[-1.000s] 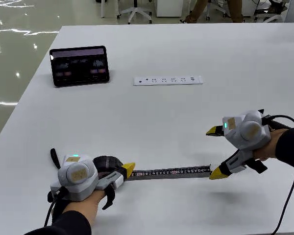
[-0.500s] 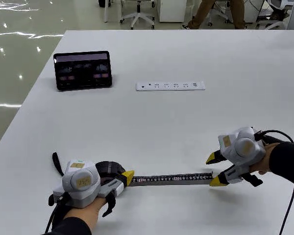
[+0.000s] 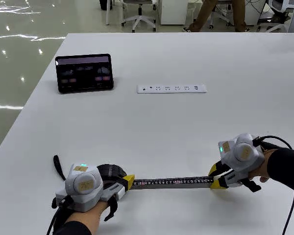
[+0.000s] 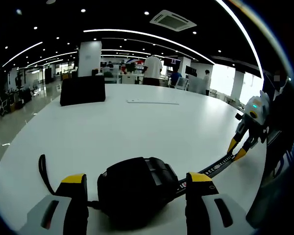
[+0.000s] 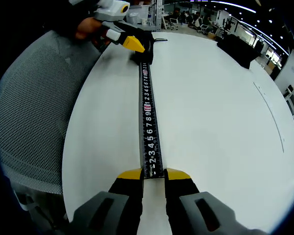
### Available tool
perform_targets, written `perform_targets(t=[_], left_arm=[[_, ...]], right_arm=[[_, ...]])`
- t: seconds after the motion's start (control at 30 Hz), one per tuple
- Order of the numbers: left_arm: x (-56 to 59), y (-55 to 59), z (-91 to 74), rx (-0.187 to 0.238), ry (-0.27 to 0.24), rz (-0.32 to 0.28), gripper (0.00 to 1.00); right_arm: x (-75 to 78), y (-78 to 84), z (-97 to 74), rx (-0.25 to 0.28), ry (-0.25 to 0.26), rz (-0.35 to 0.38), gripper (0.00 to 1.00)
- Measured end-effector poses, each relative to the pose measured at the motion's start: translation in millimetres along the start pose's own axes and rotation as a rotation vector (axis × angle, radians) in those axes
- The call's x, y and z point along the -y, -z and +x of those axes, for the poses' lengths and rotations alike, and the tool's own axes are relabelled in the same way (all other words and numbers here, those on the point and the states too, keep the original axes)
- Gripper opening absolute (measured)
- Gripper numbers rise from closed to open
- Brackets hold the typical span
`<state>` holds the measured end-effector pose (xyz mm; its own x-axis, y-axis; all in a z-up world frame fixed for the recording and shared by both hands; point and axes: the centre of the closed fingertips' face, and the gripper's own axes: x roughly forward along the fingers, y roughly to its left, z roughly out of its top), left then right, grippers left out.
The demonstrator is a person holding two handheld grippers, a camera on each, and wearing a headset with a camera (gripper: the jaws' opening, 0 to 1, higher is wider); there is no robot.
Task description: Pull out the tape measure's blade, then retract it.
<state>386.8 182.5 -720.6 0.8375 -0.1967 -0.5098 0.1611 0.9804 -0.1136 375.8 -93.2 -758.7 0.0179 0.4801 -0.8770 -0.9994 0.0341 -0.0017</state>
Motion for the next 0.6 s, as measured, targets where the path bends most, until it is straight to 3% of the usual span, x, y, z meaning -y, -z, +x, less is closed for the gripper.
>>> perform_targets(t=[0.13, 0.27, 0.37, 0.6], left_arm=[[0.7, 2.2, -0.1, -0.018, 0.001, -0.038, 0.75], [4.3, 5.1, 1.0, -0.040, 0.006, -0.054, 0.67], [4.4, 6.2, 0.3, -0.047, -0.006, -0.039, 0.66], [3.3, 3.2, -0.3, -0.050, -0.021, -0.055, 0.64]], right_arm=[[-1.5, 0.5, 0.4, -0.001, -0.005, 0.005, 0.12], [-1.5, -0.1, 1.0, -0.036, 0.003, 0.016, 0.12], [-1.4, -0.9, 2.1, -0.074, 0.008, 0.019, 0.12], [-0.5, 0.8, 1.3, -0.081, 0.015, 0.064, 0.11]])
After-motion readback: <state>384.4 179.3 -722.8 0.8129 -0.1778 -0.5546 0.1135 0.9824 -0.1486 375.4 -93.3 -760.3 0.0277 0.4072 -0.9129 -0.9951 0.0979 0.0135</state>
